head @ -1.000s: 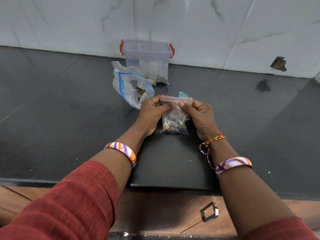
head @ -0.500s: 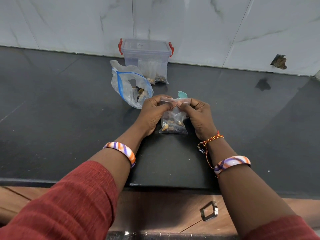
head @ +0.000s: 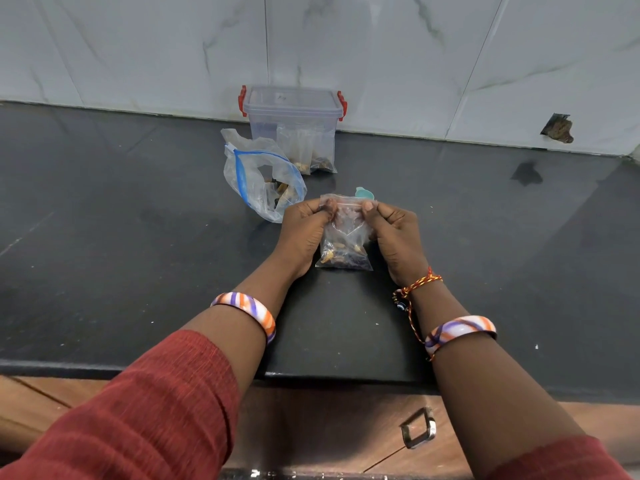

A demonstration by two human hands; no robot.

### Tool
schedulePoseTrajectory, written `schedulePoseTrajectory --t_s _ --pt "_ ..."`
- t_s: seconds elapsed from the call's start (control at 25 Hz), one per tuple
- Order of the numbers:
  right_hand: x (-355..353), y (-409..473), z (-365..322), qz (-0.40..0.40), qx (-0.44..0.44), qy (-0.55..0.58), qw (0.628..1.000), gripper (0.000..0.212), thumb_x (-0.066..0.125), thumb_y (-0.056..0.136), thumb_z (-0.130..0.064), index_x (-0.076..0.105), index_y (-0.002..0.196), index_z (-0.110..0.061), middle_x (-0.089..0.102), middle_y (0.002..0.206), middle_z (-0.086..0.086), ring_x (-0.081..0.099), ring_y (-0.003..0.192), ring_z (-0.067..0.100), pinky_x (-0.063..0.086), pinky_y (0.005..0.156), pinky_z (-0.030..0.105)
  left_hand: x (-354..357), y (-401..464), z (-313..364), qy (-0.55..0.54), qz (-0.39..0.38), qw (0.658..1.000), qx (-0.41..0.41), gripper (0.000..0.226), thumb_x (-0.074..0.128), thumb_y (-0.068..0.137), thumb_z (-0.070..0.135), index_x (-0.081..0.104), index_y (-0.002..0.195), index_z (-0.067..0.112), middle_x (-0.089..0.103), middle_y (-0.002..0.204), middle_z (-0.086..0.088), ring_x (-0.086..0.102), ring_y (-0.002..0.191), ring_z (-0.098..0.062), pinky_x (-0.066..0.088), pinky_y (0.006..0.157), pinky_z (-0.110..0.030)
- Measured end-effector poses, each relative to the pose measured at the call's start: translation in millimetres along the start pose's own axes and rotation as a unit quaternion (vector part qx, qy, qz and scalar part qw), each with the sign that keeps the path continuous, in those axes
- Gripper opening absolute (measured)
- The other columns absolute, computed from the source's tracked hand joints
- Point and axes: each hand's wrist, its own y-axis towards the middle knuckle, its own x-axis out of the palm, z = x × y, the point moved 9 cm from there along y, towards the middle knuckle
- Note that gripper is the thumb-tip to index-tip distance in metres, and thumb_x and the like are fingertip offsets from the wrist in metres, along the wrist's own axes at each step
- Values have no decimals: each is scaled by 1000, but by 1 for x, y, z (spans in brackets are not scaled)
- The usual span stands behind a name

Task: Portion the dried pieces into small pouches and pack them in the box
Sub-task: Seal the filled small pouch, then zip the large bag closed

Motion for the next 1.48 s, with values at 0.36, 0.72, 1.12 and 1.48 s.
schedulePoseTrajectory --t_s 0.36,0.72,1.12,1.48 --pt "-14 3 -5 65 13 62 996 23 53 93 -8 62 112 -1 67 85 17 55 68 17 49 63 30 10 -5 4 140 -18 989 43 17 62 84 -4 63 83 14 62 70 2 58 50 3 46 52 -16" --pt "-14 89 -50 103 -11 22 994 31 63 76 12 51 93 -11 60 71 1 58 64 12 49 60 16 9 64 71 263 143 953 49 21 52 87 1 55 106 10 60 97 -6 58 87 -20 42 53 -10" --pt "46 197 26 17 110 -42 993 22 65 77 7 57 65 -10 61 76 15 56 58 21 52 62 32 -15 154 59 351 152 906 -182 65 46 93 10 11 146 -2 36 144 -25 43 129 -36 41 101 -39" --pt "44 180 -52 9 0 -64 998 7 67 79 -6 65 83 -11 62 71 1 55 62 9 43 51 9 -8 141 137 555 35 831 -10 10 60 87 20 54 93 13 51 95 -7 47 81 -12 27 61 -12"
